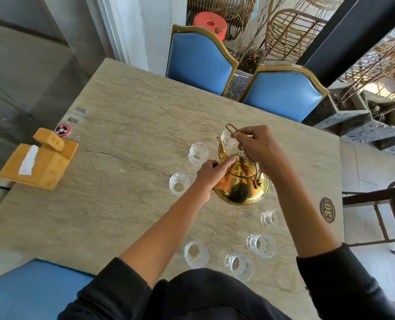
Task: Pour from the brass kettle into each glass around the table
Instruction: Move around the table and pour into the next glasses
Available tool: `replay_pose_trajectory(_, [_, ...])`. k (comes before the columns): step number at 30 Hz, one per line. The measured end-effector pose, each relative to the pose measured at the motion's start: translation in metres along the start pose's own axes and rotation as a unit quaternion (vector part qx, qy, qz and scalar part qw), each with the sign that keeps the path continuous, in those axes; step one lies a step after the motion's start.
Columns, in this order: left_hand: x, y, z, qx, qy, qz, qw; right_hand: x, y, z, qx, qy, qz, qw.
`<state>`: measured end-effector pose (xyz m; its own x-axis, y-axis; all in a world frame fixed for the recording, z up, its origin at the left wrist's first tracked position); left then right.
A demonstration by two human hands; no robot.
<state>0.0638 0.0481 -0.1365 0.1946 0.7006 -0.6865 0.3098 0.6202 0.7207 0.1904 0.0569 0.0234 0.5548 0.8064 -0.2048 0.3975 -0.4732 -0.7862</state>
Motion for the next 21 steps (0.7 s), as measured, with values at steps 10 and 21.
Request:
replay_pose_trajectory(10, [-0.02,-0.012,-0.011,-0.017,-0.007,-0.041,0.999,-0.006,-0.017,0.014,-0.065,-0.002,-0.025,0.998])
replay_pose_trajectory(21, [-0.024,-0.015,-0.008,-0.035,-0.018,-0.056,0.998,-0.009,-0.021,0.017,-0.092,-0.014,-0.029,0.995])
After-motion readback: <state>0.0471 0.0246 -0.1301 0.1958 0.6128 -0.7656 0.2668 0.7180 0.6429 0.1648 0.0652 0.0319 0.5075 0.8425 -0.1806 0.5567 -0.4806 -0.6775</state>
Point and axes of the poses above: each hand's wrist, its own x-axis towards the middle knuckle, its own z-axis out of the palm, y = z × x, the point moved 9 cm from there along x, towards the middle knuckle, and after that the axes turned 11 degrees about y, right-handed, at the moved point
